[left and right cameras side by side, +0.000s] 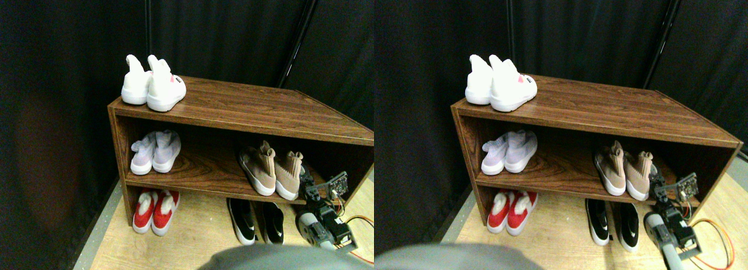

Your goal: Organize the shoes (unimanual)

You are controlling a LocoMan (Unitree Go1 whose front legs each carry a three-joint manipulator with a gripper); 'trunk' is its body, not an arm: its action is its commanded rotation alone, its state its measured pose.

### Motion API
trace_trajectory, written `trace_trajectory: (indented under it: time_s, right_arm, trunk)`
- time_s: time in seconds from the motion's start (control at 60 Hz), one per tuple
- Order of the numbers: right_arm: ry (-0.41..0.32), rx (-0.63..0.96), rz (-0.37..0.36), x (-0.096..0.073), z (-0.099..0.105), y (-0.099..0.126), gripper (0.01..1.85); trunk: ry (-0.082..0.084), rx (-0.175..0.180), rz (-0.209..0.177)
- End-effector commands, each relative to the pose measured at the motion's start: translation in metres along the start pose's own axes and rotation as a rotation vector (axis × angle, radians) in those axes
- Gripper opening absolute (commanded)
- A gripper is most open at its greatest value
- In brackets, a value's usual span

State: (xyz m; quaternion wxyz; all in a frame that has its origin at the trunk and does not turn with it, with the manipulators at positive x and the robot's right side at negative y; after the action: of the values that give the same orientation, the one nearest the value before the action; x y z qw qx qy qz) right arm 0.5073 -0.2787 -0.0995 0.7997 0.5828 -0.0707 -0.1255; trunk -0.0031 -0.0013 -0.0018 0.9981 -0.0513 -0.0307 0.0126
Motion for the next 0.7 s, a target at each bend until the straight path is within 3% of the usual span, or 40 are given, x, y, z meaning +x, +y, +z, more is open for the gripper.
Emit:
trace_trajectory:
  time_s: [0.017, 0.2, 0.483, 0.7]
  right_arm:
    - [-0.005, 0.007, 0.022, 0.0008, 0.0006, 0.0046, 0.06]
    - [0.002, 0.007, 0.041, 0.0027, 0.0052, 0.0048, 0.06]
    - [-0.011, 0.014, 0.041, -0.0027, -0.0023, 0.0087, 0.06]
    - [-0.013, 0.026, 0.041, 0.0041, 0.0066, 0.0056, 0.06]
  trunk:
    - [0.014, -0.005, 0.013]
    - [0.022, 0.001, 0.012]
    - [0.019, 0.002, 0.014]
    - [0.019, 0.005, 0.012]
